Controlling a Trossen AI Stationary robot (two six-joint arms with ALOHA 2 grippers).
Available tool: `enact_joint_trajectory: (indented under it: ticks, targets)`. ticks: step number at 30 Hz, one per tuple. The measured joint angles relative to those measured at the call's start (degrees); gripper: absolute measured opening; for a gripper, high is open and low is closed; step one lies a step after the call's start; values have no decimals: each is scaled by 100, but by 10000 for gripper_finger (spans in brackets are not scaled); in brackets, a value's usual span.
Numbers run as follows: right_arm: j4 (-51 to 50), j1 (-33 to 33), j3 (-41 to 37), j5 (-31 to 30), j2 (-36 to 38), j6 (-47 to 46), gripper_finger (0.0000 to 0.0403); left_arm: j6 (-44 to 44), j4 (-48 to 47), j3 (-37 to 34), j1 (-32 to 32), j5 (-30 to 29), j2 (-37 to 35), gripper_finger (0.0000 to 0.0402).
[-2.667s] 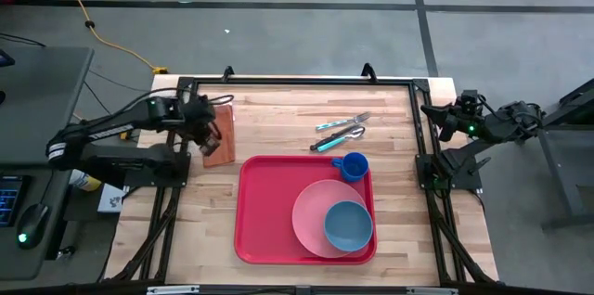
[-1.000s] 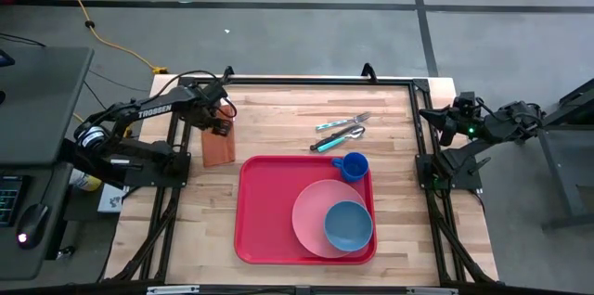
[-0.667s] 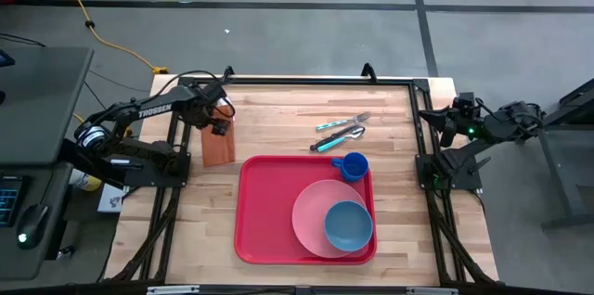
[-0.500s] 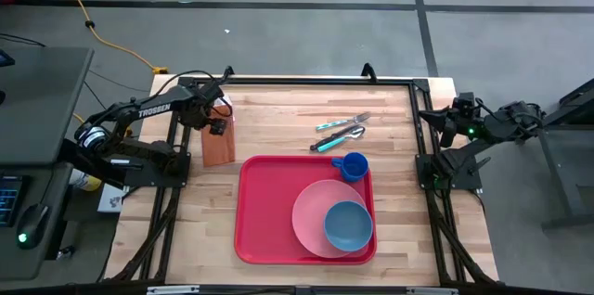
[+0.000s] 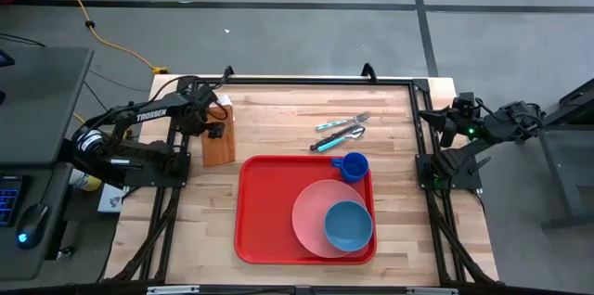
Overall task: Set up tray
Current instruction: Put the orange napkin on the red serving tray
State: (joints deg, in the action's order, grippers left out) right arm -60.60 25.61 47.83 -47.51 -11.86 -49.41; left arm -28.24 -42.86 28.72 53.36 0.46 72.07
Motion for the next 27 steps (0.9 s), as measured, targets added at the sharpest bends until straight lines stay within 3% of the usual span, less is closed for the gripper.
enact_joint_trajectory:
  ticks: [18, 27]
  targets:
    - [-56, 0, 0, -158, 0, 48, 2, -100, 190, -41, -2, 344, 5, 282]
    - [-87, 0, 2, -160, 0, 46, 2, -244, 423, -47, -4, 572, 9, 279]
